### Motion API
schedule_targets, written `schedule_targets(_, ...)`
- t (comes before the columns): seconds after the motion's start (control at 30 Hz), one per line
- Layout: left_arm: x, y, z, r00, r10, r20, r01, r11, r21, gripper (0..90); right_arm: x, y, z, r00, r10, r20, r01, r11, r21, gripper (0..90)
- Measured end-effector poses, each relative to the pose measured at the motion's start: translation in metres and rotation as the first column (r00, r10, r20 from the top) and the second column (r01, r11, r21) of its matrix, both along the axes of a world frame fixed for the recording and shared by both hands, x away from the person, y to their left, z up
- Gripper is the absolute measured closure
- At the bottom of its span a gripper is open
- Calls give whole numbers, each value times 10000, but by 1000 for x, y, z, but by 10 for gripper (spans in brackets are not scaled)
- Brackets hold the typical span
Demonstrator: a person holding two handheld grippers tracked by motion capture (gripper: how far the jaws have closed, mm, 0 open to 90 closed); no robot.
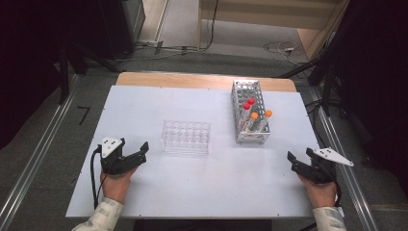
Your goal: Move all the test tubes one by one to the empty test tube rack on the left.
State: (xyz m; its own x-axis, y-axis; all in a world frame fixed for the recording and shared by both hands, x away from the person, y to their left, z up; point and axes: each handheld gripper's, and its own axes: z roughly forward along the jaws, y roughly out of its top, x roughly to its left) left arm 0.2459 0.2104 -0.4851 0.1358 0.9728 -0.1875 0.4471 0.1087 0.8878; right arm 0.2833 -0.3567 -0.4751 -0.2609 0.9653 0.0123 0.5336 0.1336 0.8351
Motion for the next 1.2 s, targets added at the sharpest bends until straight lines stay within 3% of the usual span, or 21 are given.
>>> schedule_targets(0.4, -3, -8, 1, 9997, -174, 154, 170, 9996, 230, 132, 0, 11, 6, 9993, 337, 133, -340, 9991, 251, 228)
schedule_targets(1.2, -2, -11, 0, 9997, -202, 121, 201, 9997, 149, 132, 14, 39, 13, 9936, 1087, 314, -1102, 9927, 489, 248)
